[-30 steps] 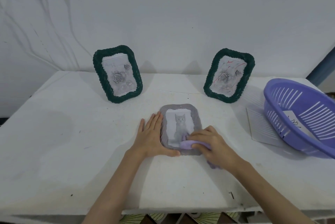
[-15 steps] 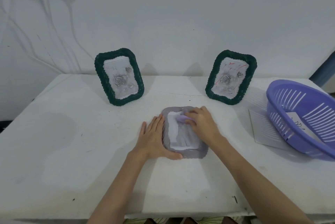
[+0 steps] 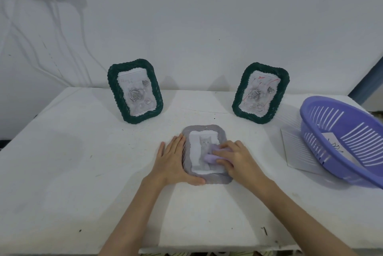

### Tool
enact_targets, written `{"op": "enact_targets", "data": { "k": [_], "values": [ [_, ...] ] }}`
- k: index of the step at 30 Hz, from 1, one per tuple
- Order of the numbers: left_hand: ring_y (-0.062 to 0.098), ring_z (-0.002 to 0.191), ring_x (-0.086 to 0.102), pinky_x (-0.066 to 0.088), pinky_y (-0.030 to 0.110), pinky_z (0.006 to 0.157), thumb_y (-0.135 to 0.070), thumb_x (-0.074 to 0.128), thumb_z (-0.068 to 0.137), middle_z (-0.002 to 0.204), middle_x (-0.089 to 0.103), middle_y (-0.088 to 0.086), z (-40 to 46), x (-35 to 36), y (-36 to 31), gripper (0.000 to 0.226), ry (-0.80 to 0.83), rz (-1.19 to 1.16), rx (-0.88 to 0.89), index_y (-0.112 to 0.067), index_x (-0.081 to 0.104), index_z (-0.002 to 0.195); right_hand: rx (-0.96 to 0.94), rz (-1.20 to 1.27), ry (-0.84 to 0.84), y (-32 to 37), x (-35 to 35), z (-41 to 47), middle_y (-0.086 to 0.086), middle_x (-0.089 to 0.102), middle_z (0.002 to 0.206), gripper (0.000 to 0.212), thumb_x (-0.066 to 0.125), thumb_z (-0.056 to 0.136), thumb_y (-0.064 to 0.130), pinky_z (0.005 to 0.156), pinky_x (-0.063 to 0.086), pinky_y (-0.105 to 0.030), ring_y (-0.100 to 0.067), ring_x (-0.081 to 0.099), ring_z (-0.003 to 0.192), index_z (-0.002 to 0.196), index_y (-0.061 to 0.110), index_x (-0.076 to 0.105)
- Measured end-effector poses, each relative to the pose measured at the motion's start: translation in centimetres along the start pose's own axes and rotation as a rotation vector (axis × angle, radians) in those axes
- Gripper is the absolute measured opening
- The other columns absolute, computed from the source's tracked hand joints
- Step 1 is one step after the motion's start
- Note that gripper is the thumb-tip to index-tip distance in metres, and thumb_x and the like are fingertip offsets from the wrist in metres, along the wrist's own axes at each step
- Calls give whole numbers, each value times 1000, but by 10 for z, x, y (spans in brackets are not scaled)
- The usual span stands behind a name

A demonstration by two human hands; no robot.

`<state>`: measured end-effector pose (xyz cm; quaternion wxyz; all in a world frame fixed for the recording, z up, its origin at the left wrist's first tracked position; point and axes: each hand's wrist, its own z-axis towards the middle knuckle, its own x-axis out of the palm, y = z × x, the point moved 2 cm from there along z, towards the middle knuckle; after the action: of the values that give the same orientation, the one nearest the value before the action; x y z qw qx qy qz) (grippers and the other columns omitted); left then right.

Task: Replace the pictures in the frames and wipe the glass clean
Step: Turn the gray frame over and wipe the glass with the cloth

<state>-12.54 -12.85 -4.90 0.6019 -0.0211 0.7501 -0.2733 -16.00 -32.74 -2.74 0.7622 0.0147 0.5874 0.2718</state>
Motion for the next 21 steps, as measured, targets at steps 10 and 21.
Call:
{"op": "enact_targets", "data": {
  "k": [10, 21],
  "values": [
    [8, 143, -15, -14, 39, 115, -99, 28, 15, 156, -14, -7, -2, -3, -4, 161, 35, 15, -2, -16, -15, 145, 267, 203, 67, 11, -21, 9, -5, 56, 110, 36, 61, 86, 36, 85, 31, -20, -20, 46, 105, 114, 14, 64],
    [9, 142, -7, -6, 32, 114, -85, 50, 54, 153, 6, -10, -7, -18, -18, 114, -9, -432, -13, -29, 8, 144, 539, 585, -2, 11, -49, 23, -6, 56, 66, 17, 64, 83, 22, 54, 34, -23, -17, 47, 62, 80, 13, 50]
  ]
}}
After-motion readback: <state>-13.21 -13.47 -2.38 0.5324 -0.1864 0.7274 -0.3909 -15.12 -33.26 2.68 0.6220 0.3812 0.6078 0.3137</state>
